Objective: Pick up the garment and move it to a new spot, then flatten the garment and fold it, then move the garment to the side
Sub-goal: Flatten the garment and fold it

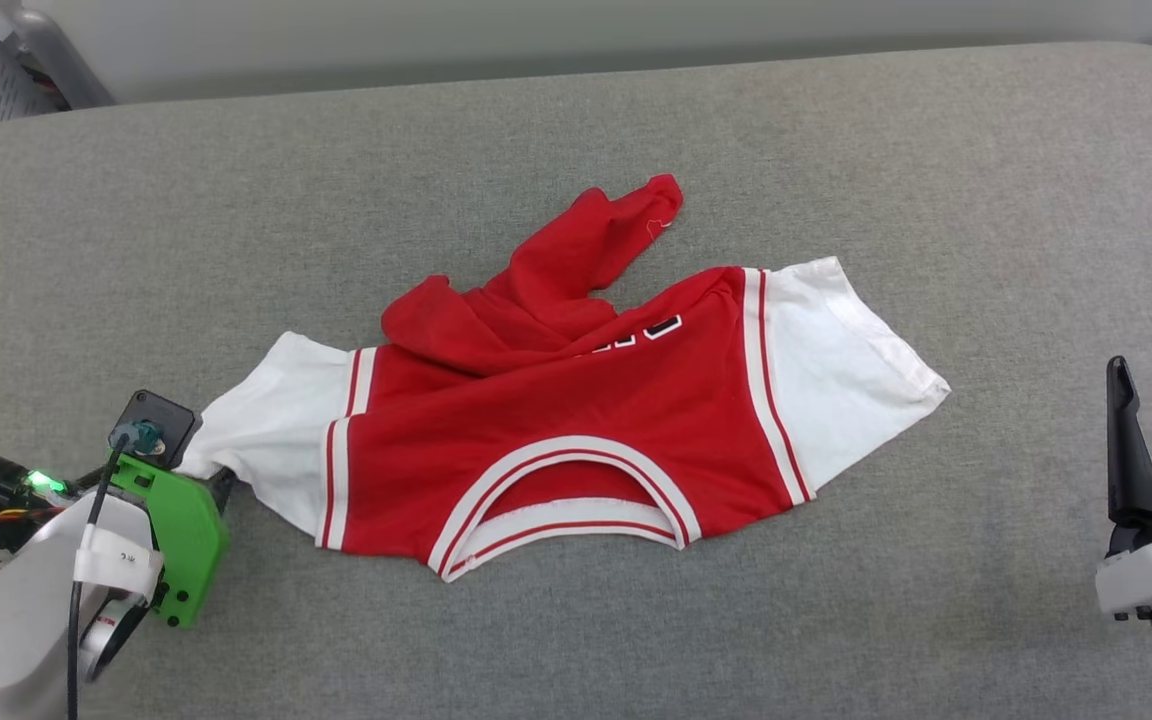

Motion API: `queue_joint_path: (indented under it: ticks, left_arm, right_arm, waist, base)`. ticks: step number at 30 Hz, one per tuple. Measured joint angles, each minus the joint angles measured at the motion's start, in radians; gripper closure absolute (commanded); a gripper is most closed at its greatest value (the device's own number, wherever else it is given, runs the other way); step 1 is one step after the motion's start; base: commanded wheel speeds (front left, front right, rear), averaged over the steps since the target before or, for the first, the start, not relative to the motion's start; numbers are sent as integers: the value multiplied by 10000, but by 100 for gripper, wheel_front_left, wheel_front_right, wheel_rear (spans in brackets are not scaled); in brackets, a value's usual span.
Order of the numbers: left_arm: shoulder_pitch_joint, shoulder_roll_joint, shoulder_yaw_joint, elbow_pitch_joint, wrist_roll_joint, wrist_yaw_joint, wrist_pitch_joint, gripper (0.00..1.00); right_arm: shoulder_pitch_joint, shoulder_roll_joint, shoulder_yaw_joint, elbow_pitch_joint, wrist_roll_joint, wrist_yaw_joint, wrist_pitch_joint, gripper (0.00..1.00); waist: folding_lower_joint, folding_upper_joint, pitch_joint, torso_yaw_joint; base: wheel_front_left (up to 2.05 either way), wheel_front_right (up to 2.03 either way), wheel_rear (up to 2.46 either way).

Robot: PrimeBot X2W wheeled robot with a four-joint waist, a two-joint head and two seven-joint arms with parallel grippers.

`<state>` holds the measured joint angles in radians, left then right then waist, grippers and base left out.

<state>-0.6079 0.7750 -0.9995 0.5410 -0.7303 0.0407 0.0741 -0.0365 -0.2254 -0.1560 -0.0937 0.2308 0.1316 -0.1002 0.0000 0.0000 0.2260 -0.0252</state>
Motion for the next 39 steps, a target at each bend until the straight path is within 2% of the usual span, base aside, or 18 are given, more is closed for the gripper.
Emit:
queue_joint_path:
  ticks: [5,9,14,20,24,27,39]
  left_arm:
    - [122,19,395,-307,-604,-96,-343,0]
    - [105,410,589,-1162,-857,-280,-42,0]
    - [-223,1139,918,-2399,-1269,-278,805,0]
    - [-593,1308,1101,-2895,-2752,-610,2882,0]
    - [-866,1308,926,-2686,-3106,-798,4025,0]
    - [-1018,1225,800,-2328,-3175,-848,4416,0]
    - [-1115,767,180,-408,-2976,-1256,4784,0]
  right_arm:
    - [245,84,-31,0,4,-2,19,0]
    - [376,167,-54,-12,6,-2,21,0]
    - [379,253,-59,-35,12,-2,17,0]
    - [366,272,61,8,13,0,-15,0]
    - [314,259,184,65,19,0,-98,0]
    - [224,234,232,117,27,-2,-102,0]
    - [-120,207,326,255,29,0,-236,0]
  waist:
    - [0,0,-281,144]
    - [0,0,-492,262]
    - [0,0,-581,364]
    - [0,0,-465,289]
    - [0,0,-347,165]
    - [0,0,-223,62]
    - [0,0,409,-317]
  base:
    - [0,0,0]
    - [0,0,0]
    - [0,0,0]
    - [0,0,0]
    - [0,0,0]
    - [0,0,0]
    - [0,0,0]
